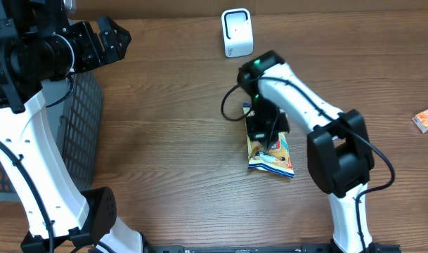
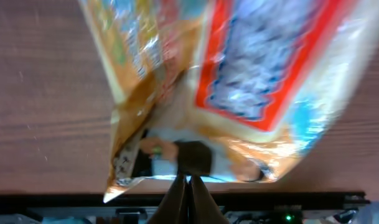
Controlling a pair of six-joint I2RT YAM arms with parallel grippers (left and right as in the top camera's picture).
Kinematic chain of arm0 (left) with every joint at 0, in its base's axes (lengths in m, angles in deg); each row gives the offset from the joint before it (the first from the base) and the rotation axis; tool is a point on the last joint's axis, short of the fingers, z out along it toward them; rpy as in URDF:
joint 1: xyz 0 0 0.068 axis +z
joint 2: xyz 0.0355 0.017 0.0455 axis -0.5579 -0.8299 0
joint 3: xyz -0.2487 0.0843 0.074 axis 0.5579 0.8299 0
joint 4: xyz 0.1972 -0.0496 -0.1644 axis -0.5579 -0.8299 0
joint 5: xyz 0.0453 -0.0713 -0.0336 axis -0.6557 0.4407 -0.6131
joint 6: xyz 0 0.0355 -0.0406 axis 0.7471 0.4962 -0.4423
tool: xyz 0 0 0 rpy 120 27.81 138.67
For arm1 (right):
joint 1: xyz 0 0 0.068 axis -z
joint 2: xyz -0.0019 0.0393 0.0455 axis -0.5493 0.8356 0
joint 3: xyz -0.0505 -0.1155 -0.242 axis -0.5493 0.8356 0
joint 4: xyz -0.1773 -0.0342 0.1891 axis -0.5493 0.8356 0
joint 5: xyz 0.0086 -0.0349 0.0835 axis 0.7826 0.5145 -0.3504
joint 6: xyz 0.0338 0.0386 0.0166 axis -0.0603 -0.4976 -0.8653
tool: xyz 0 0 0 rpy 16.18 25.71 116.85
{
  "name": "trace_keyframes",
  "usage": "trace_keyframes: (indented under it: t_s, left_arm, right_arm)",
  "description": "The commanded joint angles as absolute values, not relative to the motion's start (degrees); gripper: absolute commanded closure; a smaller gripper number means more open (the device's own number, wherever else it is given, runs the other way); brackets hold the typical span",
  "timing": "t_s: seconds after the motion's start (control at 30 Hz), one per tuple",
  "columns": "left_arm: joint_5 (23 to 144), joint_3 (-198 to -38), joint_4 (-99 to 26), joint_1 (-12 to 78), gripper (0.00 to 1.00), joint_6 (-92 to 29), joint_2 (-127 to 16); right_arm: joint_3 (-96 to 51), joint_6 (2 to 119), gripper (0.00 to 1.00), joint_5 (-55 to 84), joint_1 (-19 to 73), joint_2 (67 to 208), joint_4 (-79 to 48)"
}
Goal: Scan the item barcode
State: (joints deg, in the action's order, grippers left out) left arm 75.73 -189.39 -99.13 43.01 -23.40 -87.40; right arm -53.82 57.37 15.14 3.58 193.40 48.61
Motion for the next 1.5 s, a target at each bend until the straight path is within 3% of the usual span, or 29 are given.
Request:
trace_keyframes:
  t_s: [0.0,0.3,0.57,0.7,1.0,1.2,1.47]
  left_arm:
    - [76.3,-190.0,-99.0,43.3,0.00,-22.9,-87.2]
    - [76.3,-190.0,-99.0,43.3,0.00,-22.9,-87.2]
    - [76.3,-190.0,-99.0,43.3,0.00,-22.9,-87.2]
    - [76.3,-190.0,-99.0,43.3,0.00,-22.9,-87.2]
    - [76.3,-190.0,-99.0,43.3,0.00,-22.9,-87.2]
    - [76.3,-190.0,-99.0,43.3,0.00,-22.9,-87.2]
    - [76.3,-190.0,-99.0,43.3,0.00,-22.9,-87.2]
  right_arm:
    - [-48.5,57.7,0.94,13.4,0.3,193.1,47.3]
    - [-43.3,54.7,0.96,9.4,-3.8,193.2,33.9]
    - [-60.9,56.2,0.96,17.8,4.4,190.5,47.2]
    - [-61.0,56.2,0.96,17.9,9.9,190.5,47.8]
    - [-43.0,54.7,0.96,22.8,11.7,190.5,26.2]
    - [-43.8,56.6,0.96,25.7,13.7,190.5,16.3]
    - [-66.5,58.2,0.96,24.9,13.7,190.5,35.3]
